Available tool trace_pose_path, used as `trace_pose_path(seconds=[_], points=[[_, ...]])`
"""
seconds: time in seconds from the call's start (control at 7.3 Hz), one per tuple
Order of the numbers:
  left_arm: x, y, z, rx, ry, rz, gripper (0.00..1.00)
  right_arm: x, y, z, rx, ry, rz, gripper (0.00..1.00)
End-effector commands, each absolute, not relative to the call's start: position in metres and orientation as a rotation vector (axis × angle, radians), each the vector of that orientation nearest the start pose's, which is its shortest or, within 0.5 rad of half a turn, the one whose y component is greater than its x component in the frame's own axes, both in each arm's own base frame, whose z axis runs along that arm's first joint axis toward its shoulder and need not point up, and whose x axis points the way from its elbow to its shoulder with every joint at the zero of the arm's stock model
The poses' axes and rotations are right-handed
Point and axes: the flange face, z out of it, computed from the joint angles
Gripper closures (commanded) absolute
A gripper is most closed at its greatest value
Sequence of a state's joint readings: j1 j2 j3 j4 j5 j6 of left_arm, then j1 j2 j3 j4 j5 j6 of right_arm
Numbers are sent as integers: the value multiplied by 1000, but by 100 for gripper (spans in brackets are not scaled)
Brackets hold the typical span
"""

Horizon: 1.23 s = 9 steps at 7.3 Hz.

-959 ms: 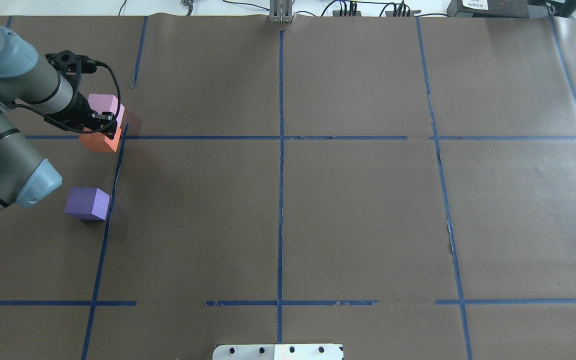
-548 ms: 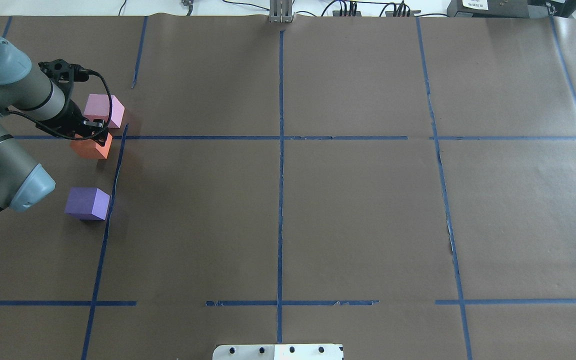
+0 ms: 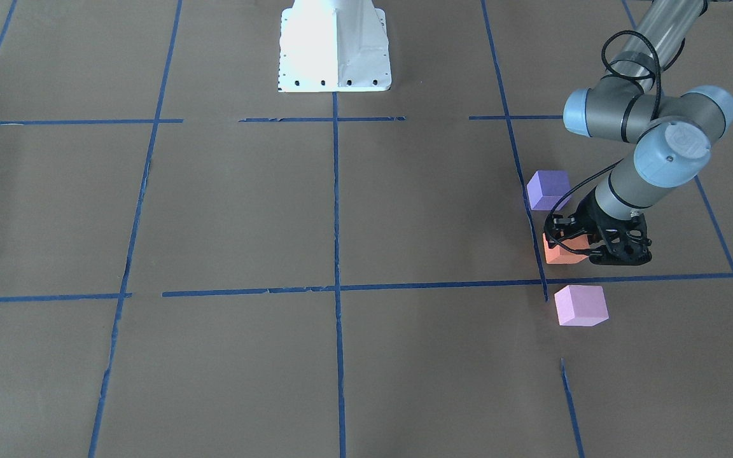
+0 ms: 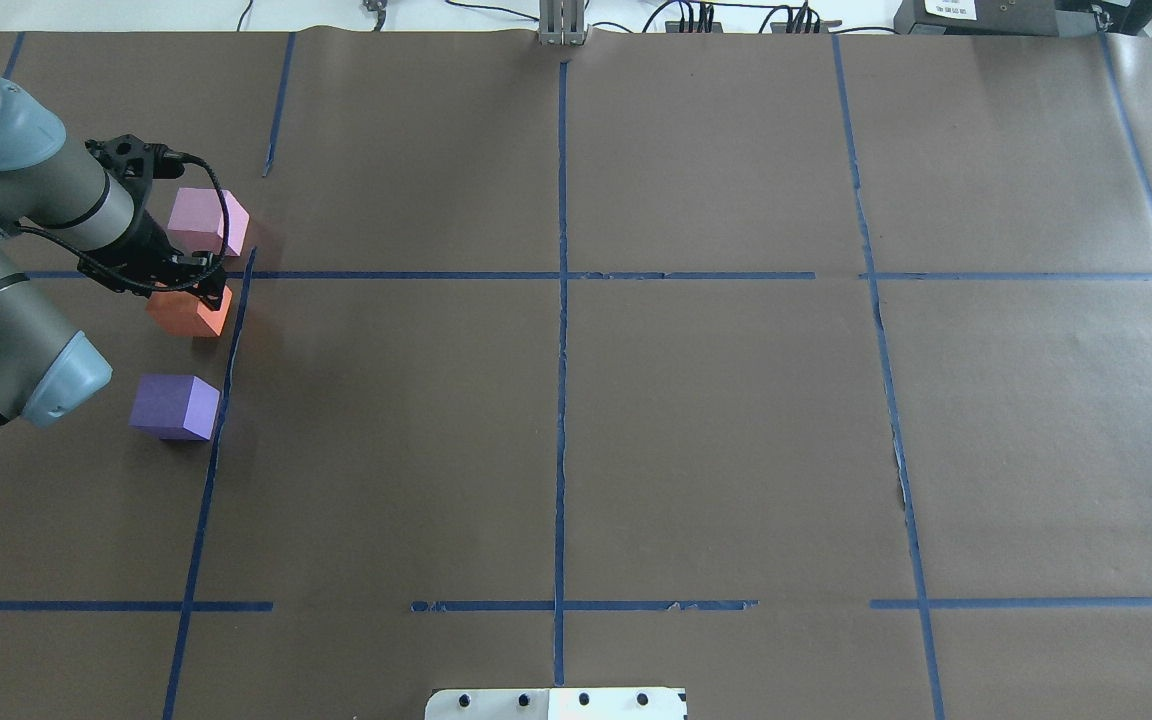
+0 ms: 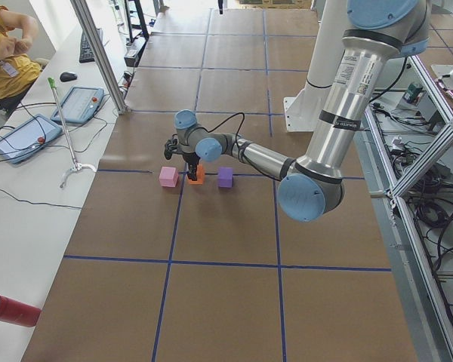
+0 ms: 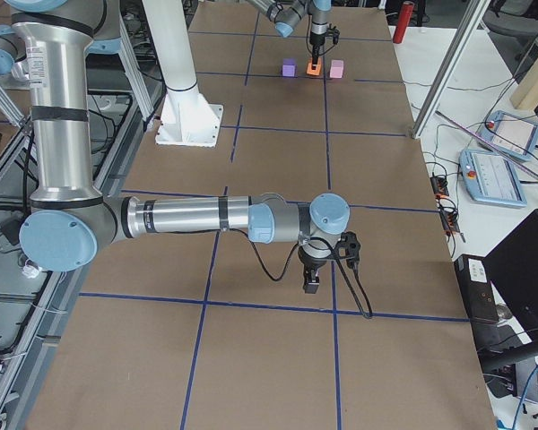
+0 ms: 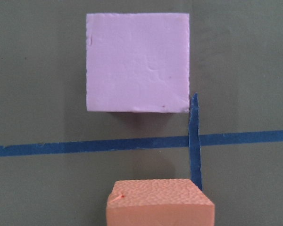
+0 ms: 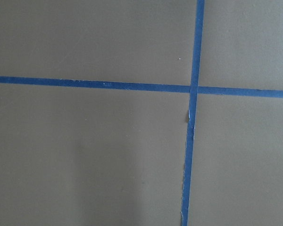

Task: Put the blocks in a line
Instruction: 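Open the left gripper and withdraw it from the orange cube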

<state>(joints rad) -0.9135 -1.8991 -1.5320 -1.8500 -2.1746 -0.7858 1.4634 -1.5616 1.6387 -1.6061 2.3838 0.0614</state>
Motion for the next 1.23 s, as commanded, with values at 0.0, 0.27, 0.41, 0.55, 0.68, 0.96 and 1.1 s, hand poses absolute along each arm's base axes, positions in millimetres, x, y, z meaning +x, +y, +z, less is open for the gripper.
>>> trace_pose_path(seconds=[0.0, 0.27, 0.41, 0.55, 0.68, 0.96, 1.1], points=[[331, -553, 466, 23, 809, 48, 0, 7, -501, 622, -30, -813, -60, 0], [303, -547, 457, 53, 821, 43, 0, 7, -501, 621, -28, -814, -61, 0], [247, -564, 451, 87, 835, -21, 0, 7, -501, 622, -30, -813, -60, 0], [205, -572, 450, 128, 803, 42, 0, 7, -501, 622, -30, -813, -60, 0], [142, -580, 470, 149, 736, 129, 0, 7, -501, 621, -28, -814, -61, 0], [15, -556, 556, 194, 660, 230, 0, 7, -501, 622, -30, -813, -60, 0], [-32, -532, 600, 190, 641, 263, 0, 7, -501, 622, -30, -813, -60, 0]])
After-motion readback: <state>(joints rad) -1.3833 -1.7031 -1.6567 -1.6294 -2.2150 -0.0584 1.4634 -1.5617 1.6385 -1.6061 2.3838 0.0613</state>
